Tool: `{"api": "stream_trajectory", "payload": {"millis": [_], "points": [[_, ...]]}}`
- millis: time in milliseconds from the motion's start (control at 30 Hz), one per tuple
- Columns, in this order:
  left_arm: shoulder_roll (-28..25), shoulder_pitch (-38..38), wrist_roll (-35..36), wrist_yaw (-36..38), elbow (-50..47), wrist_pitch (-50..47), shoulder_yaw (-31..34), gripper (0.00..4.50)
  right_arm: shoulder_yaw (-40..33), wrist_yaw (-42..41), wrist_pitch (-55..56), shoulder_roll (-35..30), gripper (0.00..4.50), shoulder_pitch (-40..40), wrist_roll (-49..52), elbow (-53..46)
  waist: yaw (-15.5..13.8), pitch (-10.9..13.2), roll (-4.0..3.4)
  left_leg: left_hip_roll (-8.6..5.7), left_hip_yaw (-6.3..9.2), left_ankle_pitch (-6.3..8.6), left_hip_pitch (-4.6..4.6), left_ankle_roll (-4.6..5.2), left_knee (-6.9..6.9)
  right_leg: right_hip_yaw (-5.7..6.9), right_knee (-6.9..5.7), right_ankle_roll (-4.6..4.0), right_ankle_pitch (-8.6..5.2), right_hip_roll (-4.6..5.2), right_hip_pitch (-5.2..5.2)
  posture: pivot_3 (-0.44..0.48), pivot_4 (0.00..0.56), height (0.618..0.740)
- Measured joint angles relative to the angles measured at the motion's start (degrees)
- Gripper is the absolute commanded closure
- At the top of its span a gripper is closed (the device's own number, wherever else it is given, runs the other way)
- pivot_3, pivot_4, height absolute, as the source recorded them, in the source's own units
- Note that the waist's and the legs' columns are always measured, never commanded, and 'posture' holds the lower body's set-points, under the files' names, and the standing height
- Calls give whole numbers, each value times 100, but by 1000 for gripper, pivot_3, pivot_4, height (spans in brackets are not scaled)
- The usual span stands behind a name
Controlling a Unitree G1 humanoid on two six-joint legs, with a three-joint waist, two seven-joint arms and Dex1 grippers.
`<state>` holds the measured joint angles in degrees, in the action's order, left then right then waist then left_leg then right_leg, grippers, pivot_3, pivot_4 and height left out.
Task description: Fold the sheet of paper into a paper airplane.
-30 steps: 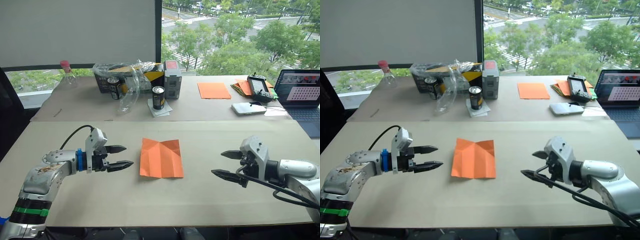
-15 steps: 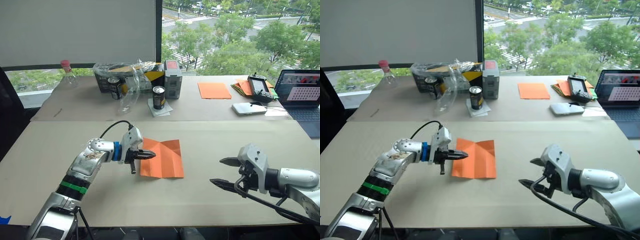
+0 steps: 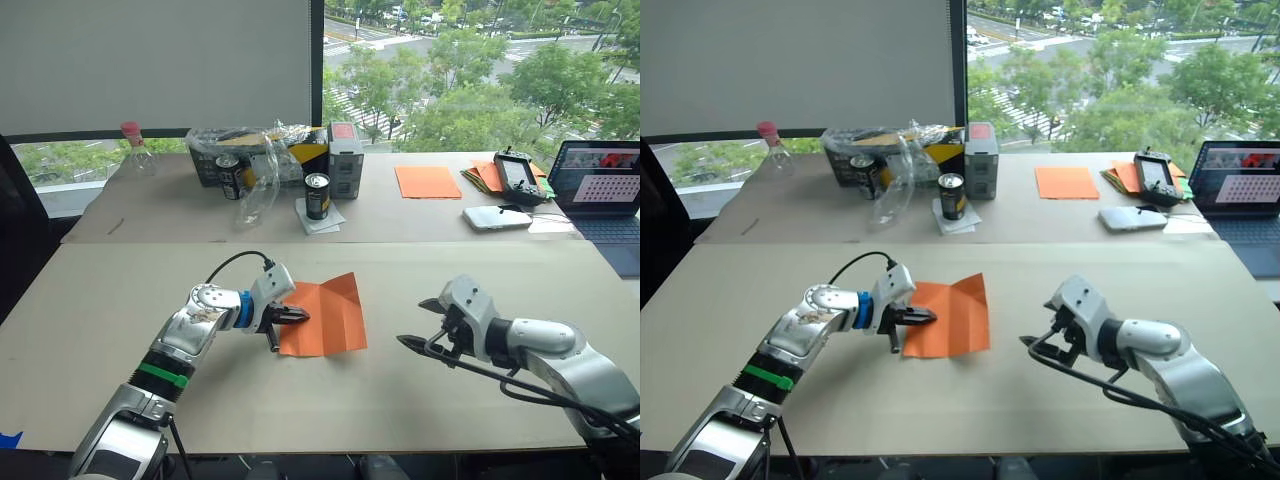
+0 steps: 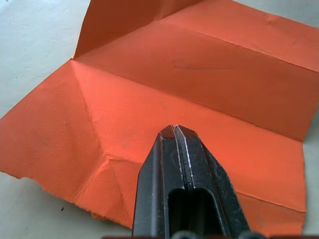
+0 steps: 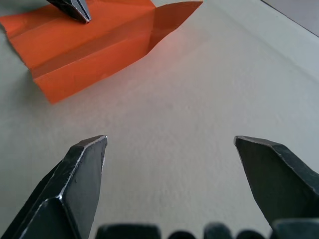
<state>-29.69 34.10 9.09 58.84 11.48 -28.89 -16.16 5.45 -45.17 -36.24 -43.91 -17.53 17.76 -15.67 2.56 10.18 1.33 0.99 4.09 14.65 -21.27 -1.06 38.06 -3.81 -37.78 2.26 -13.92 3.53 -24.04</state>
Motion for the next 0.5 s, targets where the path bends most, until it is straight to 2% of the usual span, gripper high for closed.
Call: {"api": "stream_trajectory", "payload": {"millis": [233,367,400,500], "points": [[-31,-233,2,-174,-270,-33,119,4500,747,-377,469,320,2929,-893,-578,1278,1,-2,-1,0,5,0,-2,0,0,-1,-3,0,0,0,-2,0,150,720],[32,-364,27,-292,-433,-208,237,4500,958,-731,598,481,4251,-1109,-650,1590,14,-3,-2,2,7,0,3,0,0,-1,-14,0,0,-3,-3,0,150,720],[72,-397,27,-327,-473,-269,244,4500,1002,-810,629,610,4479,-1159,-649,1653,12,-3,-2,1,9,0,3,0,0,-1,-15,0,0,-4,-3,0,150,720],[169,-481,26,-444,-598,-364,261,4500,1124,-997,720,965,4479,-1327,-632,1788,-1,-4,-3,-1,10,0,2,0,2,-1,-16,0,0,-2,-3,0,150,720]]}}
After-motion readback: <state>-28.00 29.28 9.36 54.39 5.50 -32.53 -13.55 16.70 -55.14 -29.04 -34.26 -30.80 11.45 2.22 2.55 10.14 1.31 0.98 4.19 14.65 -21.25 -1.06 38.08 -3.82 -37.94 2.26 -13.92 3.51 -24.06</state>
